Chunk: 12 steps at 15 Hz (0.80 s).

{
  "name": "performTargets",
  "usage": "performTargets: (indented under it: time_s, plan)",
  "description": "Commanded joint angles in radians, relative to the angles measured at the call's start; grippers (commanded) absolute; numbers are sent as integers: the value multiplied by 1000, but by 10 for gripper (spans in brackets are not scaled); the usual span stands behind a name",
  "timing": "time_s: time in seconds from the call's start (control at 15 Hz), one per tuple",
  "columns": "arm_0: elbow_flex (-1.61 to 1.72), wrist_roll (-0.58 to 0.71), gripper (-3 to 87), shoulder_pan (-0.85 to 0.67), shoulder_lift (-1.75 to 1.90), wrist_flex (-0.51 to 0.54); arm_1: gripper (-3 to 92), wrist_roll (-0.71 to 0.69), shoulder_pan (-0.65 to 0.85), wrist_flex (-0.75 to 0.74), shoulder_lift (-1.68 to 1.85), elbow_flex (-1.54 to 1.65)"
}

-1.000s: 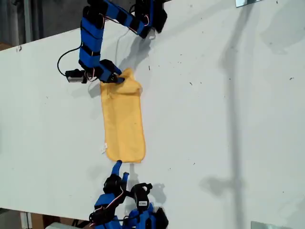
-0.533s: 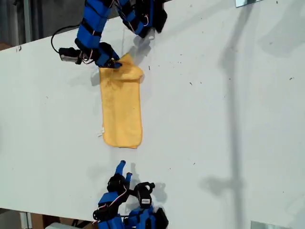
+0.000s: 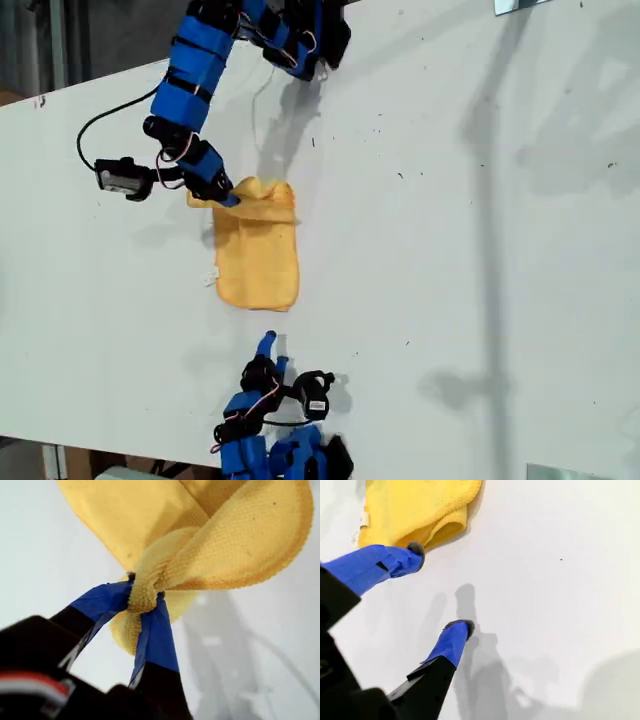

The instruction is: Grasp corners of a square towel and fold twice.

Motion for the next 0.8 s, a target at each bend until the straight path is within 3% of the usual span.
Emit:
performTargets:
  time_s: [0.0,0.33,0.73]
  plan:
    - [-5,17,265,-18,-77,-87,-1,-20,-35,-26,-129,-244]
    - [-5,18,269,-15,-92,-109,-1,-170,-104,-153,-209,-428]
    - [12,11,271,-6,-75,-115,-1,-196,-118,-308,-419,-494]
